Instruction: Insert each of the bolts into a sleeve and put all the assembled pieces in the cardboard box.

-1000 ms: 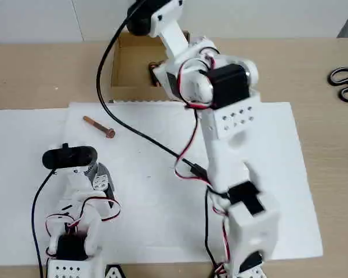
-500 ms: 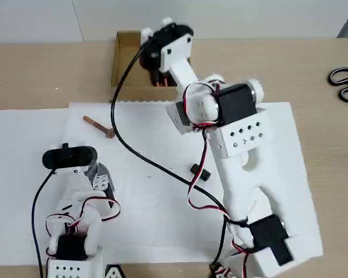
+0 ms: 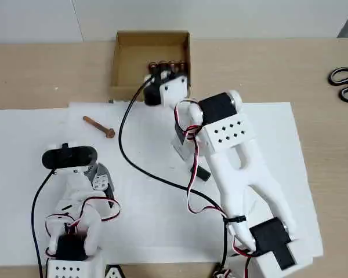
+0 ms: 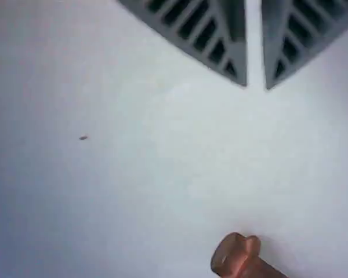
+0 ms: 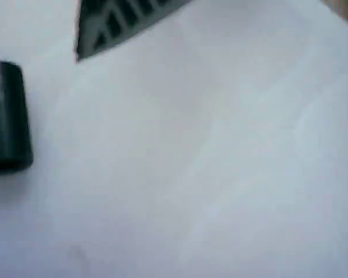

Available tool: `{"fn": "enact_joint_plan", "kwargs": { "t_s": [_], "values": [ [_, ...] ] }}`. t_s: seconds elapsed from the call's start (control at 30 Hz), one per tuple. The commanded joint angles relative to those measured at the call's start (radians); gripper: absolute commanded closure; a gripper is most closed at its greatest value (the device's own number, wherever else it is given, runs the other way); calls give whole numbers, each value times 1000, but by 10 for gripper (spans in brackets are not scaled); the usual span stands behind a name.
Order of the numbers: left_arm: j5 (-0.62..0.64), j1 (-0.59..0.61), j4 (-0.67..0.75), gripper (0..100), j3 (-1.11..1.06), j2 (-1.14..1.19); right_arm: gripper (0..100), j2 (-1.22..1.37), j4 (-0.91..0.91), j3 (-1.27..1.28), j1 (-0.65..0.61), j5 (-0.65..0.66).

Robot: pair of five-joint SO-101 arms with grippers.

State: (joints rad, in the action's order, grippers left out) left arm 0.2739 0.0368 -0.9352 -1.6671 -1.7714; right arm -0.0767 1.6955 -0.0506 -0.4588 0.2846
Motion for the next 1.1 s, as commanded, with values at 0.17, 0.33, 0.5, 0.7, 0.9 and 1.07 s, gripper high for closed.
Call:
{"fn": "enact_joint_plan", "kwargs": {
  "t_s": [0.17, 0.33, 0.5, 0.7, 0.9, 1.07],
  "values": [
    [0, 6, 21, 994, 4, -12, 849, -39, -90, 163, -8, 123],
    [0, 6, 21, 994, 4, -12, 849, -38, -199, 278, -5, 184],
    [0, 6, 21, 994, 4, -12, 849, -35, -297, 351, -1, 224],
    [0, 8, 21, 994, 4, -12, 848, -33, -403, 445, -1, 247],
    [0, 8, 20, 994, 4, -12, 848, -31, -515, 523, 31, 249],
    [0, 8, 20, 994, 4, -12, 848, -31, -559, 566, 56, 287]
  ]
}}
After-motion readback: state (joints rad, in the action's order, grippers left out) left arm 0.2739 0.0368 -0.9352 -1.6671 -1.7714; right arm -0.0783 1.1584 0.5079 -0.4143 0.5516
